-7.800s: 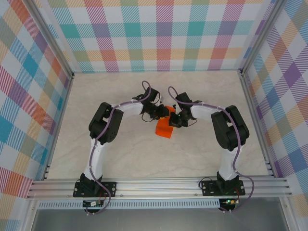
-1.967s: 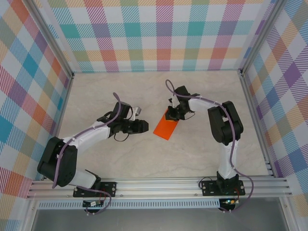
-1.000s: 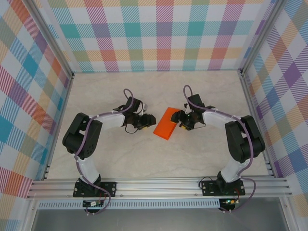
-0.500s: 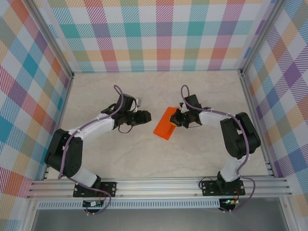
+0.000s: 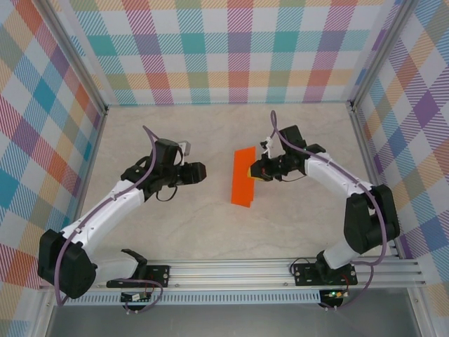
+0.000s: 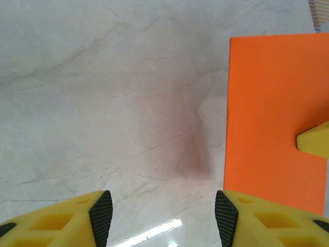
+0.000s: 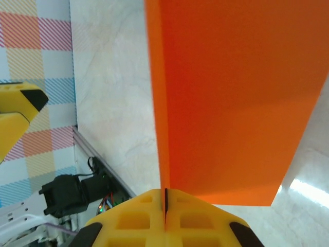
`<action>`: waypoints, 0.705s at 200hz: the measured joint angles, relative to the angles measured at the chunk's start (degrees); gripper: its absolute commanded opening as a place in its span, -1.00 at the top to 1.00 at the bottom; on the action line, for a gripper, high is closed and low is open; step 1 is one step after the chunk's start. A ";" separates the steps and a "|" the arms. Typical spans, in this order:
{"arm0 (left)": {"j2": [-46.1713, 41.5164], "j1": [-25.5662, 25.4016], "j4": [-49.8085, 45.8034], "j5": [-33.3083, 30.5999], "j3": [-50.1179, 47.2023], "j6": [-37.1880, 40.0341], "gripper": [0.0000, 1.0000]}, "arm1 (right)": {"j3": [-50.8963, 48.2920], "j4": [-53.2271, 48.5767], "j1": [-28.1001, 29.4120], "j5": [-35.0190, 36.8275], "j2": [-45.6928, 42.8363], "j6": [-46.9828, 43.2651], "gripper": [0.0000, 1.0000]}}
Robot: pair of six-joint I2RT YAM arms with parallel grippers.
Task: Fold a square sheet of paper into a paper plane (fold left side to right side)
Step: Place a square sheet of paper at the center of the table.
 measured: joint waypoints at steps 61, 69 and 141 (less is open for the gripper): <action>1.07 0.00 -0.50 0.04 -0.46 0.09 -0.16 | 3.78 -4.00 1.07 -0.39 12.74 -2.89 0.86; 1.44 0.00 -0.35 0.26 -0.66 0.09 -0.16 | 4.17 -4.17 1.33 -0.33 13.92 -3.26 0.80; 3.74 -1.09 7.52 6.23 -5.92 -0.39 -0.16 | 5.07 -4.76 1.88 4.74 14.69 -4.28 0.19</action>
